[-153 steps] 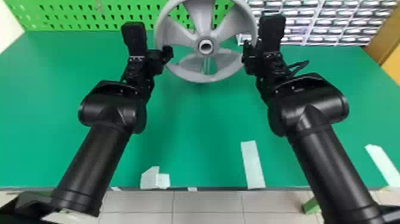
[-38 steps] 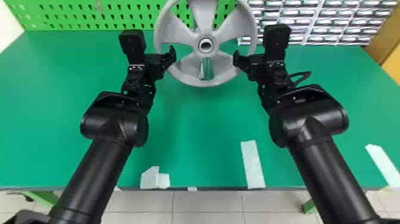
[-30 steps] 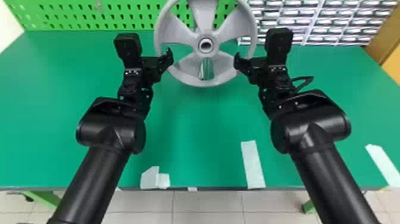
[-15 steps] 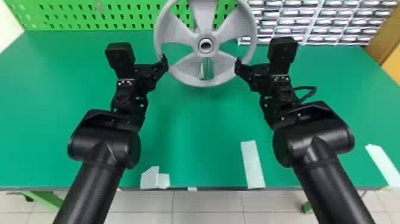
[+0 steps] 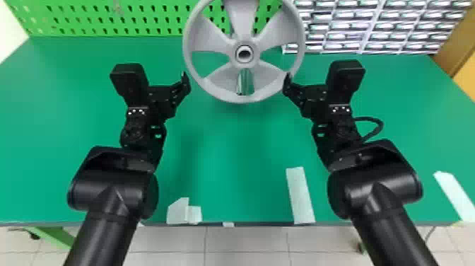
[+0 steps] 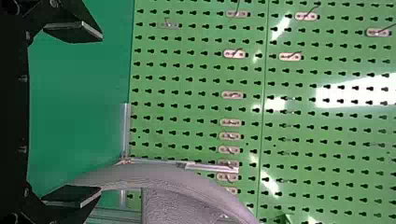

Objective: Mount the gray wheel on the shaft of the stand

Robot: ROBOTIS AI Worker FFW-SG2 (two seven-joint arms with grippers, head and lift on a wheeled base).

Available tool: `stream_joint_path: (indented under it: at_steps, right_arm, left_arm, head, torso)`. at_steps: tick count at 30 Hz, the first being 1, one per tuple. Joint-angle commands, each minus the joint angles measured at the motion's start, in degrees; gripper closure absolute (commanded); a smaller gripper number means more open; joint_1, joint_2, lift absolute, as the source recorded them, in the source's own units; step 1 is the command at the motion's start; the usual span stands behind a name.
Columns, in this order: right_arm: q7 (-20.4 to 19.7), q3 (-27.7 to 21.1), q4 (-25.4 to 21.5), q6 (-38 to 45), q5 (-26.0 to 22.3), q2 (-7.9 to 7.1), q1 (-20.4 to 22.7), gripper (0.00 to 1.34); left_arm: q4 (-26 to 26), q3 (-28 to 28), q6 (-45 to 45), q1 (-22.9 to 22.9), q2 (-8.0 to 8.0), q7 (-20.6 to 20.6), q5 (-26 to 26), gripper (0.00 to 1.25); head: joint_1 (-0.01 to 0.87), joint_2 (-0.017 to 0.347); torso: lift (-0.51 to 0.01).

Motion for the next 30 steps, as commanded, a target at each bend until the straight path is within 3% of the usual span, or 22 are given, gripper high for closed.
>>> stream_joint_path:
  at_steps: [1, 30]
  right_arm:
    - [0.5, -0.4, 0.2, -2.4, 0.1, -0.28, 1.3, 0.11]
    - [5.9, -2.6, 4.2, -14.2, 1.4, -0.81, 7.2, 0.11]
  left_arm:
    - [-0.5, 0.9, -1.9, 1.5, 0.00, -1.0, -0.6, 0.13]
    - [0.4, 5.1, -8.9, 8.3, 0.09, -6.1, -3.5, 0.13]
  head:
    - [0.865, 0.052]
    - [0.865, 0.052]
  torso:
    - [-0.101]
    - [-0.101]
